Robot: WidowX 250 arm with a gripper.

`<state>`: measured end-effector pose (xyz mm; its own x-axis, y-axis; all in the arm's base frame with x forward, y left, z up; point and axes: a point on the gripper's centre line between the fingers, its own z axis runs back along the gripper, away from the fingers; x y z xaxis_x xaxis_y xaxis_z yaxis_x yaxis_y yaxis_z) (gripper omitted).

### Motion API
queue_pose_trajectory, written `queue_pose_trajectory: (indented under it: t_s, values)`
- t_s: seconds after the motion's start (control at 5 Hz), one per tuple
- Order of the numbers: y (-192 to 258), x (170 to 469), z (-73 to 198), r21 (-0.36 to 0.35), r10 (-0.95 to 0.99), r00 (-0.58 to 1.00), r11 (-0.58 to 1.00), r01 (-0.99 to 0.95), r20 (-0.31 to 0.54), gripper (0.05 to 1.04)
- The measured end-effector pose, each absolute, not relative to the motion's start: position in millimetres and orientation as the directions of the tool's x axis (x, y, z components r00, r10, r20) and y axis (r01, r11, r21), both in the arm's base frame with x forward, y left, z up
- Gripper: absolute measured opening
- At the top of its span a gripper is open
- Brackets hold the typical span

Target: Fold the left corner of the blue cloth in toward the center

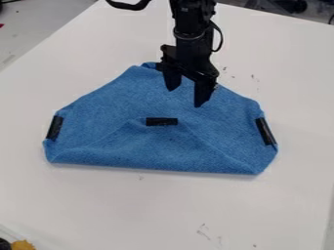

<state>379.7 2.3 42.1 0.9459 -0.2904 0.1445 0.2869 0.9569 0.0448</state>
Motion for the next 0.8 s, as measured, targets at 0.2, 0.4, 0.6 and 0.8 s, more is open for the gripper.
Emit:
queue_pose_trajectory:
  t_s: [0.2, 0.4, 0.6, 0.8]
  values:
    - [2.3, 375.0, 27.6, 0.033, -0.29, 0.951, 0.957, 0.288, 0.105, 1.001]
    - [11.7, 369.6, 24.8, 0.046, -0.291, 0.953, 0.956, 0.288, 0.086, 1.001]
    - [47.0, 358.2, 50.1, 0.114, -0.231, 0.967, 0.969, 0.218, 0.109, 1.001]
    - [83.3, 331.4, 59.0, 0.146, -0.137, 0.983, 0.982, 0.119, 0.125, 1.001]
